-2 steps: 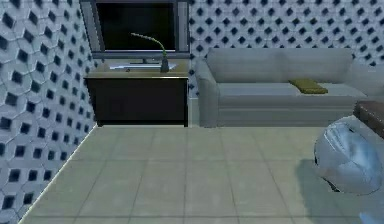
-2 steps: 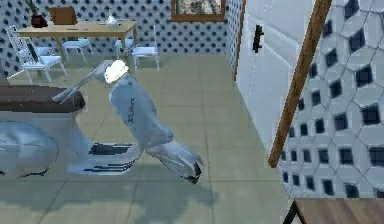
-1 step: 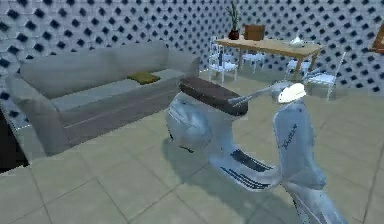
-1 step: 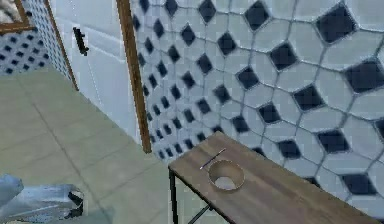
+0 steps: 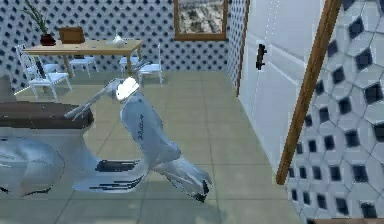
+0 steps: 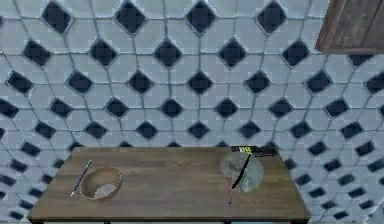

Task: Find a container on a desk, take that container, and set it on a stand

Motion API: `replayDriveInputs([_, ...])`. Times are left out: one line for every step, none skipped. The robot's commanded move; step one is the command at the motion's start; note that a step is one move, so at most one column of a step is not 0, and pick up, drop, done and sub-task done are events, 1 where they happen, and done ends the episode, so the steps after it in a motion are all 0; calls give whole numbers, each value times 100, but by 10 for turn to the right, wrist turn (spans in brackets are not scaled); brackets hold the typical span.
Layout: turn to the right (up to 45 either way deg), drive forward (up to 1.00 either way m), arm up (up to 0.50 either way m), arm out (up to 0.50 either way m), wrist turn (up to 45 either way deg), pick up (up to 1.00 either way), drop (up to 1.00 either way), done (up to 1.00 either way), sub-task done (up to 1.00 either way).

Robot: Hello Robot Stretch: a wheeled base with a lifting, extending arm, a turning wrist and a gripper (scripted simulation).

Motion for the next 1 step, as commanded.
replayDriveInputs([450,0,0,0,0,0,0,0,0])
